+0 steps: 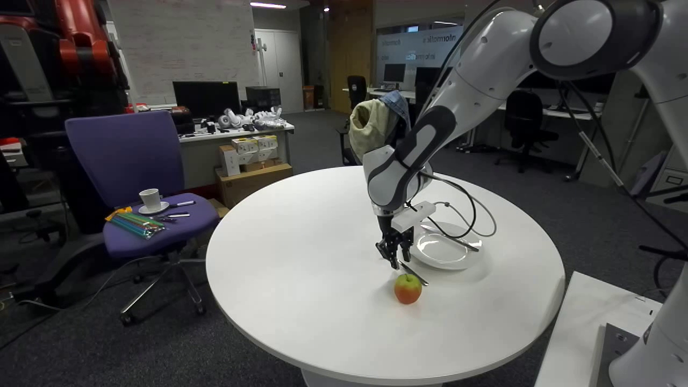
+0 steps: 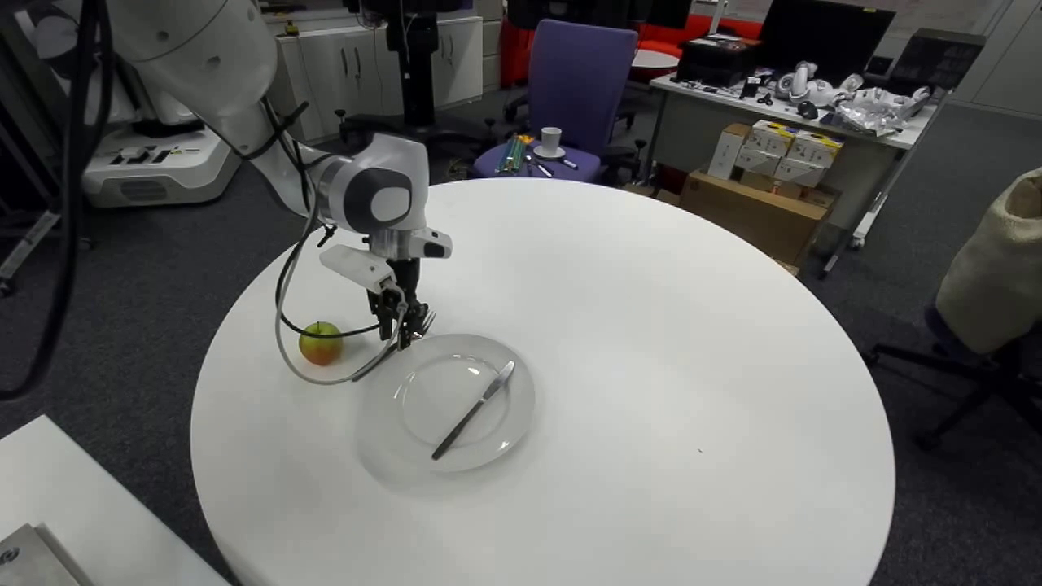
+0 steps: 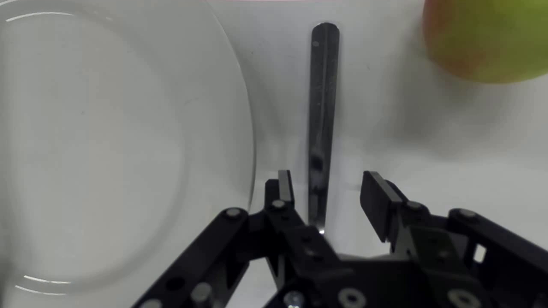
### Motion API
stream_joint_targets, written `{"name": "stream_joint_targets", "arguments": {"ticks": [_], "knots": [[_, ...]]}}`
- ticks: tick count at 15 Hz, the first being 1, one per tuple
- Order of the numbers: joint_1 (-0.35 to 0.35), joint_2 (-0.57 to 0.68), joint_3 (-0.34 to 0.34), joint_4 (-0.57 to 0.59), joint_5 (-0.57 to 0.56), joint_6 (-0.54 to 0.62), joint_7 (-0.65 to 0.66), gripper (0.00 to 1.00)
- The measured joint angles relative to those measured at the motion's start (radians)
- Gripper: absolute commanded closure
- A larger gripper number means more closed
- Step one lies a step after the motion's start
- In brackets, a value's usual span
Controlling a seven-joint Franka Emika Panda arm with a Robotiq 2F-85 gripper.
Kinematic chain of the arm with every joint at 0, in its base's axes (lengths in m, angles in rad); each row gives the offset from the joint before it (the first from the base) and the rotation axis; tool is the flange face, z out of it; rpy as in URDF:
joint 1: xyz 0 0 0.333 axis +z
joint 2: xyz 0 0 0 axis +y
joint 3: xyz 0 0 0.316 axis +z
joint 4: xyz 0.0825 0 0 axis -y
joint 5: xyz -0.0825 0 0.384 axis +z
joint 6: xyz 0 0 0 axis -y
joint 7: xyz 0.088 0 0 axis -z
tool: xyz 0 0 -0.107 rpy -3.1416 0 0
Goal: Put the silver fork on the white plate.
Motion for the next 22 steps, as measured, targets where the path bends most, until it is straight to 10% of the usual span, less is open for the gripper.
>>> {"name": "stream_joint_targets", "arguments": {"ticks": [7, 8, 13, 22], "knots": [[-0.003, 0.006, 0.001, 0.000, 0.002, 0.000, -0.001, 0.49], [-0.003, 0.009, 0.001, 0.000, 0.002, 0.000, -0.001, 0.73], [-0.003, 0.011, 0.003, 0.004, 0.009, 0.000, -0.001, 1.00], [-0.004, 0.012, 0.003, 0.005, 0.014, 0.000, -0.001, 0.97]]}}
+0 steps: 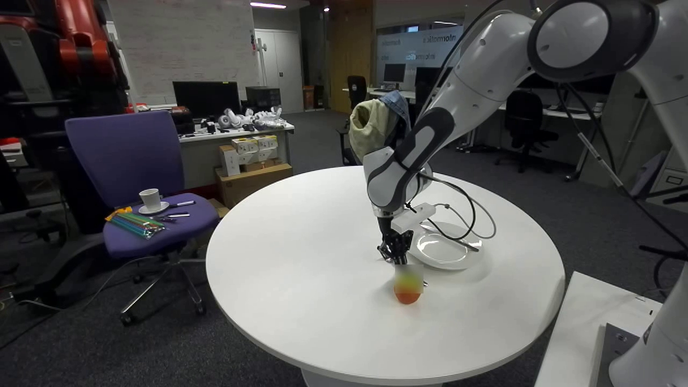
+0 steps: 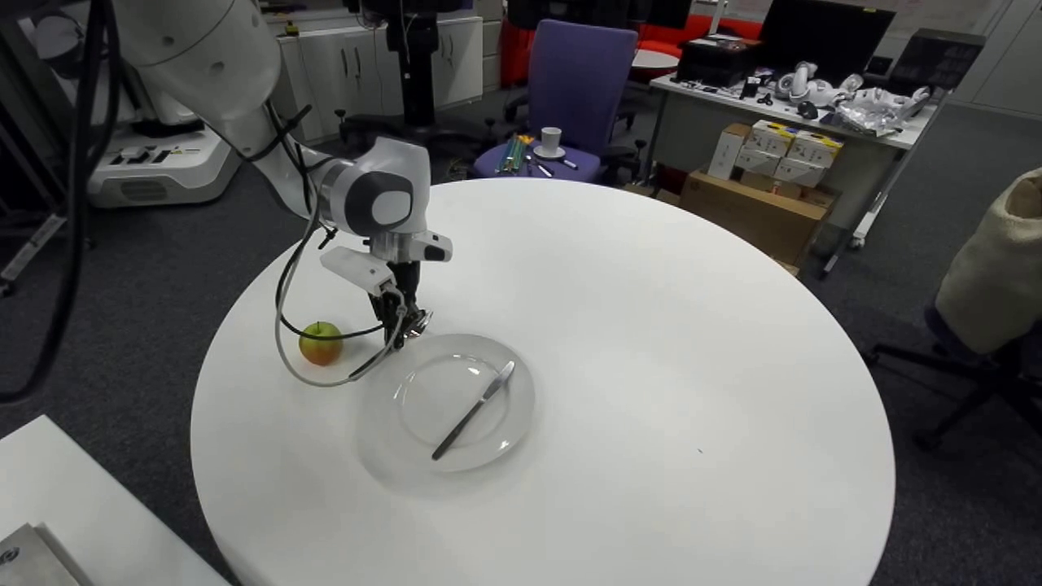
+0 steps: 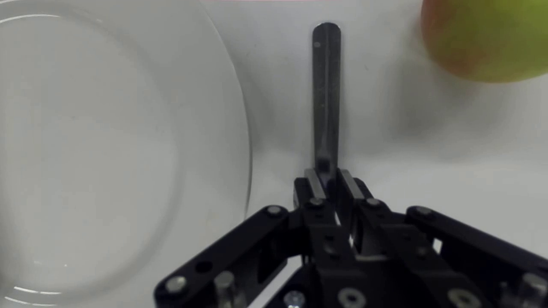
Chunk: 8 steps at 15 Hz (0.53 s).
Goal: Put the silver fork on the white plate.
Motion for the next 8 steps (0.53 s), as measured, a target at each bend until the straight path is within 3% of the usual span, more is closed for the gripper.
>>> {"name": "stream_joint_targets", "arguments": {"ticks": [8], "knots": [[0.001, -0.012, -0.001, 0.000, 0.000, 0.001, 0.000, 0.97]]}}
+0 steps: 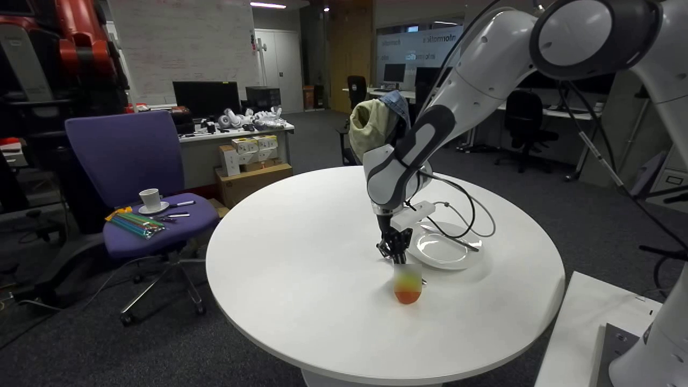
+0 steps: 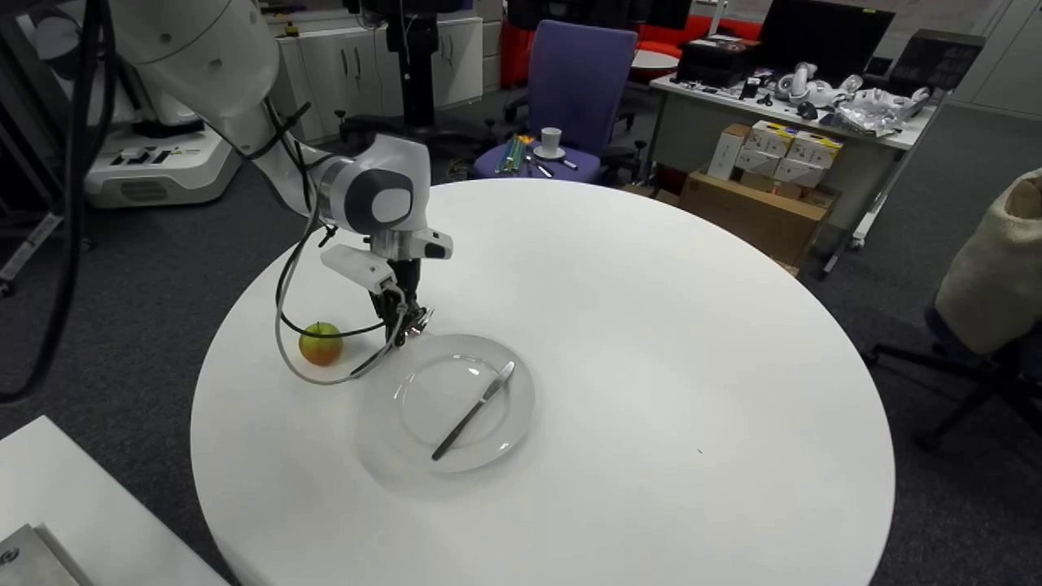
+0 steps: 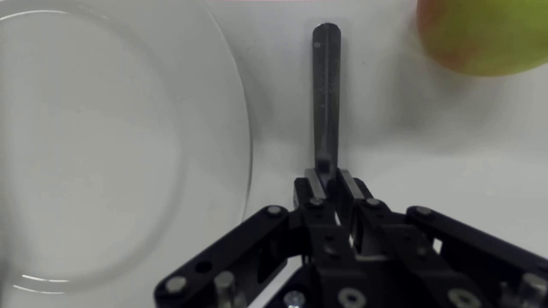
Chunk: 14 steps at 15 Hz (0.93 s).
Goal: Put the silver fork on the white plate.
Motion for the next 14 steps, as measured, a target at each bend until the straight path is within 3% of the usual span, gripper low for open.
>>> {"name": "stream_joint_targets", "arguments": {"ticks": [14], "knots": [[0.012, -0.077, -0.004, -0.019, -0.007, -0.035, 0.001, 0.97]]}}
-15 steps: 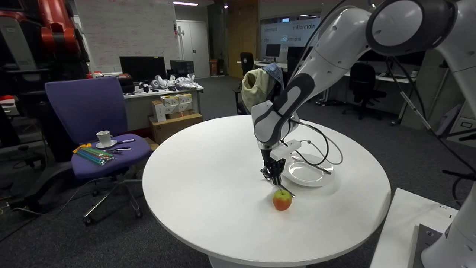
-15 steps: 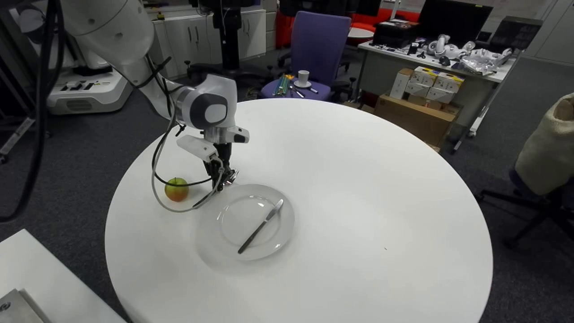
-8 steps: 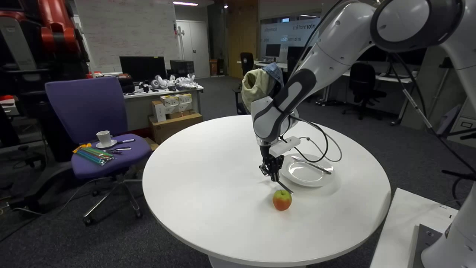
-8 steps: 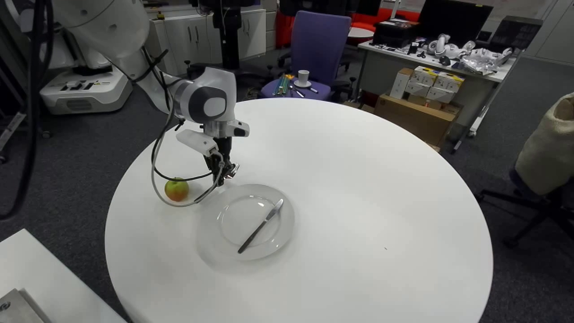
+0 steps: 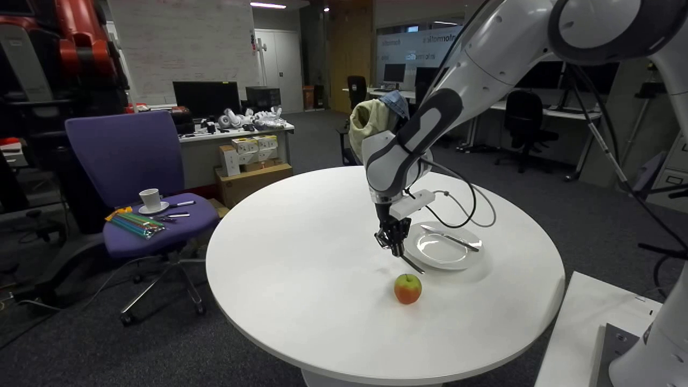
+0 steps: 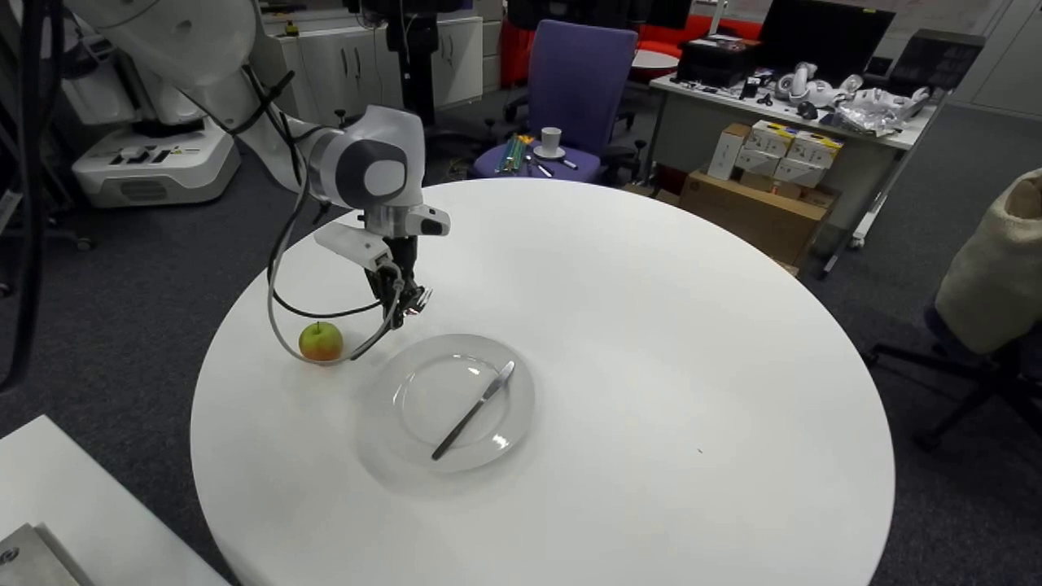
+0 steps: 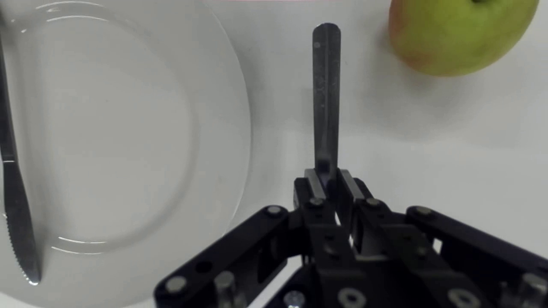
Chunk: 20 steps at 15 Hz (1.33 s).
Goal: Put the silver fork on the white plate.
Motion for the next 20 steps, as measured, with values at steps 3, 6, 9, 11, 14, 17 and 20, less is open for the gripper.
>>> {"name": "stream_joint_targets", "arguments": {"ticks": [3, 6, 9, 11, 14, 17, 20], "knots": [[0.001, -0.025, 0.000, -0.021, -0.007, -0.017, 0.000, 0.97], [0.001, -0.051, -0.004, -0.052, -0.022, -0.023, 0.000, 0.97], [0.001, -0.076, -0.013, -0.089, -0.037, -0.024, 0.001, 0.97], [0.001, -0.093, -0.022, -0.115, -0.049, -0.024, 0.002, 0.97], [0.001, -0.118, -0.040, -0.151, -0.066, -0.024, 0.004, 0.97], [-0.001, -0.149, -0.062, -0.185, -0.076, -0.024, 0.012, 0.97], [-0.008, -0.171, -0.082, -0.206, -0.077, -0.024, 0.015, 0.97]]}}
